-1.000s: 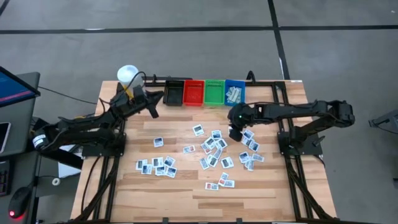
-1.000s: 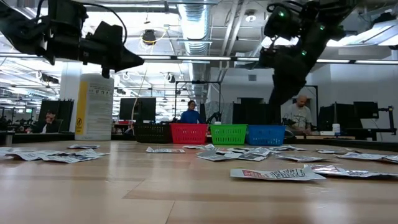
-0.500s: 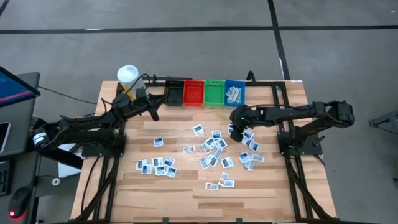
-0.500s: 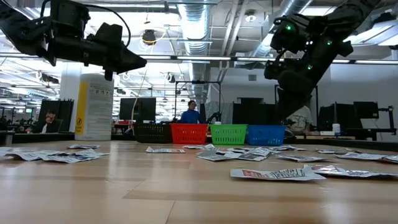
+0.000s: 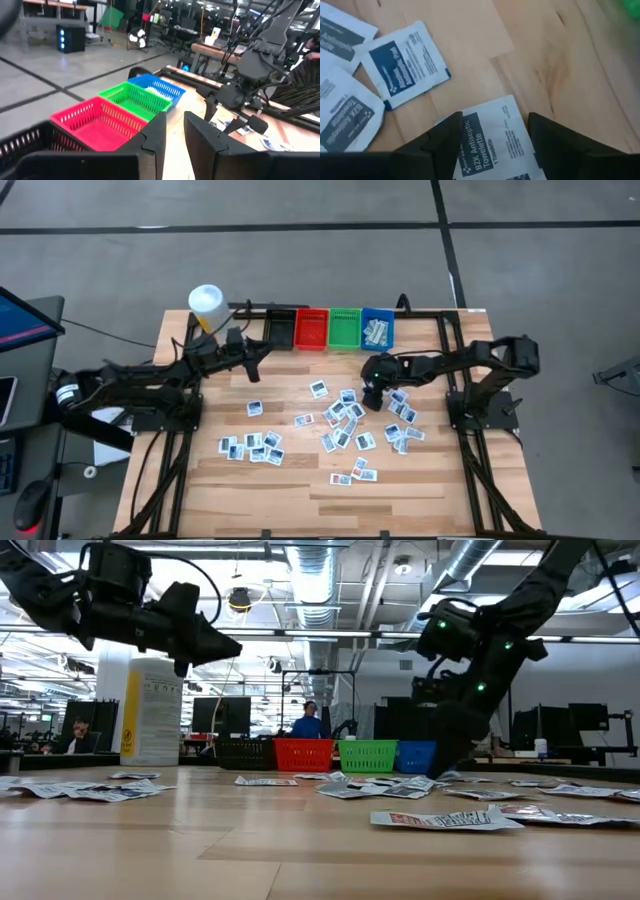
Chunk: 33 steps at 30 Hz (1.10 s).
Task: Pick & Place First Aid Supplies
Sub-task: Put the towelette pack into the green bin
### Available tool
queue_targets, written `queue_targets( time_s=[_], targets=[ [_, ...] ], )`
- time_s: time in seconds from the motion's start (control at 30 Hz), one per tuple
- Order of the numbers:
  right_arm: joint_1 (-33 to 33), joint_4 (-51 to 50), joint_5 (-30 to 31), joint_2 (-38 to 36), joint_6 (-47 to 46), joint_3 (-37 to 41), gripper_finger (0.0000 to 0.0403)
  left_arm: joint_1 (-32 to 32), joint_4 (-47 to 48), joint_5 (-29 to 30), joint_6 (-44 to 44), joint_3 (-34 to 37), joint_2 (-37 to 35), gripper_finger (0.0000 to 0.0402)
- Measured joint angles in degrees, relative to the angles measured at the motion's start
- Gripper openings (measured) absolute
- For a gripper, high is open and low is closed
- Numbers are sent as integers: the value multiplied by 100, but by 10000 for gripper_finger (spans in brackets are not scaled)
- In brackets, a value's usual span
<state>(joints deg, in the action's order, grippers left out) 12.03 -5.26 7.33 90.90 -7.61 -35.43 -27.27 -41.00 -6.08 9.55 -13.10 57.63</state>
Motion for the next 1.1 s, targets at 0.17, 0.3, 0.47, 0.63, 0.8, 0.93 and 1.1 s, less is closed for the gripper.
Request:
queue_targets(
  time_s=[0.17,0.3,0.47,0.63,0.8,0.93,1.1],
  targets=[
    [0,187,-2,332,-14,6,219,0,-21,-1,245,0,181,67],
    [0,190,-52,451,-70,-1,202,0,-12,0,312,0,214,66],
    [-3,208,-108,460,-86,2,163,0,-17,-1,289,0,214,67],
    [0,216,-126,432,-88,10,127,0,-15,-1,284,0,214,63],
    [-7,233,-129,432,-97,16,109,0,-15,-1,274,0,214,63],
    [-7,245,-133,349,-105,29,108,0,-15,-1,274,0,212,63],
    [-7,236,-144,14,-105,40,107,0,-12,-1,275,0,212,65]
  ],
)
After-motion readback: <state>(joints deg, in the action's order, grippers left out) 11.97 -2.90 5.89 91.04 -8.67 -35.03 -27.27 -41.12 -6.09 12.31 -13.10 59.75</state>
